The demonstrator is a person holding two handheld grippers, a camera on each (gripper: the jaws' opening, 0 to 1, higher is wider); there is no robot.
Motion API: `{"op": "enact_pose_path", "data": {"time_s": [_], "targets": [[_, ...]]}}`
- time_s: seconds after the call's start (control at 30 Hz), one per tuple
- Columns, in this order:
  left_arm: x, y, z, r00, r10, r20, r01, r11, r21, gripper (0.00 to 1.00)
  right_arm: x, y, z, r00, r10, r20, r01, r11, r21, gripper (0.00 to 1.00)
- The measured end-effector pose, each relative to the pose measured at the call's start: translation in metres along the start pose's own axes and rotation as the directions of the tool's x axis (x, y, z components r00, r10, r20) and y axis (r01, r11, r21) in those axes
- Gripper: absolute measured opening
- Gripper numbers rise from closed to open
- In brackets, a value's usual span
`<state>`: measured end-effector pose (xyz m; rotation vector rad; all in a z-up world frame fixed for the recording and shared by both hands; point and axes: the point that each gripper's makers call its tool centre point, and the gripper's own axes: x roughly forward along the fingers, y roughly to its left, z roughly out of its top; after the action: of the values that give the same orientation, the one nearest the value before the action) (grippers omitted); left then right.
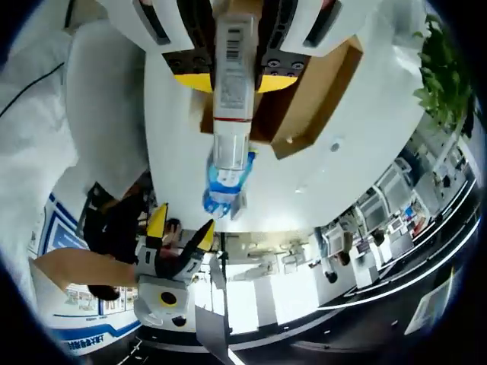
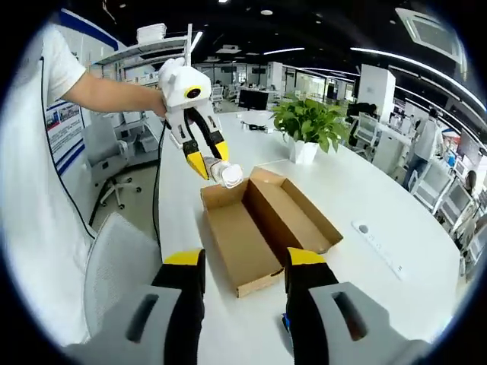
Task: Operate the shoe box by opening the lid, removing the specified soft item, and placing it in the target area until the item is outside and the box remains undamaged.
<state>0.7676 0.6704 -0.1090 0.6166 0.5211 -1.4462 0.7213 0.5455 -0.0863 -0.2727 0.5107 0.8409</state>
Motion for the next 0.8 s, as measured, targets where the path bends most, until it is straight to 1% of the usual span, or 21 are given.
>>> {"op": "enact_pose_path", "data": {"time_s": [0.1,0.13,0.2,0.23,0.27,0.3,0.37,0.4,0.43,0.5,0.57,0.6,0.63,0.73,0.77,0.8], "targets": [[0.004,-0.006,0.019,0.999,0.015,0.042,-0.014,1.000,-0.022,0.19,-0.010,-0.003,0.004,1.000,-0.012,0.016,0.012,1.000,-0.009,0.39],[0.005,-0.004,0.023,0.998,0.020,0.059,-0.018,0.999,-0.031,0.19,-0.012,-0.003,0.006,1.000,-0.015,0.025,0.015,1.000,-0.009,0.38],[0.006,-0.009,0.034,0.996,0.026,0.089,-0.022,0.999,-0.048,0.19,-0.018,-0.003,0.013,0.998,-0.017,0.062,0.017,1.000,0.004,0.39],[0.007,-0.012,0.043,0.992,0.034,0.120,-0.027,0.997,-0.066,0.19,-0.022,-0.003,0.018,0.996,-0.018,0.082,0.017,1.000,0.009,0.39],[0.009,-0.016,0.049,0.990,0.032,0.137,-0.021,0.997,-0.080,0.19,-0.023,-0.003,0.019,0.996,-0.019,0.088,0.018,1.000,0.010,0.38],[0.010,-0.019,0.056,0.987,0.034,0.157,-0.020,0.995,-0.094,0.19,-0.026,-0.003,0.023,0.994,-0.021,0.110,0.020,1.000,0.019,0.38],[0.008,-0.020,0.061,0.981,0.044,0.191,-0.022,0.993,-0.114,0.19,-0.030,-0.005,0.027,0.991,-0.029,0.132,0.025,0.999,0.027,0.38],[0.007,-0.017,0.064,0.976,0.050,0.210,-0.023,0.992,-0.128,0.19,-0.033,-0.005,0.030,0.989,-0.030,0.144,0.026,0.999,0.032,0.38],[0.007,-0.017,0.070,0.969,0.056,0.242,-0.018,0.987,-0.157,0.19,-0.035,-0.004,0.032,0.988,-0.030,0.155,0.024,0.999,0.037,0.38],[0.006,-0.015,0.074,0.963,0.064,0.263,-0.020,0.986,-0.167,0.19,-0.038,-0.003,0.035,0.985,-0.035,0.172,0.027,0.999,0.046,0.38],[0.006,-0.013,0.079,0.956,0.079,0.284,-0.029,0.984,-0.177,0.19,-0.040,-0.004,0.041,0.978,-0.044,0.202,0.032,0.997,0.064,0.38],[0.007,-0.011,0.083,0.947,0.085,0.310,-0.026,0.982,-0.189,0.19,-0.042,-0.004,0.045,0.972,-0.047,0.229,0.030,0.996,0.079,0.39],[0.007,-0.012,0.087,0.941,0.087,0.326,-0.020,0.979,-0.204,0.19,-0.043,-0.004,0.049,0.967,-0.052,0.249,0.030,0.995,0.090,0.39],[0.011,-0.015,0.096,0.929,0.096,0.357,-0.020,0.977,-0.211,0.19,-0.047,-0.006,0.059,0.947,-0.067,0.314,0.020,0.988,0.150,0.40],[0.012,-0.016,0.100,0.921,0.102,0.377,-0.018,0.976,-0.219,0.19,-0.049,-0.006,0.061,0.940,-0.070,0.333,0.014,0.986,0.167,0.40],[0.013,-0.017,0.103,0.916,0.103,0.388,-0.016,0.975,-0.221,0.19,-0.051,-0.007,0.065,0.930,-0.078,0.358,0.007,0.981,0.193,0.41]]}}
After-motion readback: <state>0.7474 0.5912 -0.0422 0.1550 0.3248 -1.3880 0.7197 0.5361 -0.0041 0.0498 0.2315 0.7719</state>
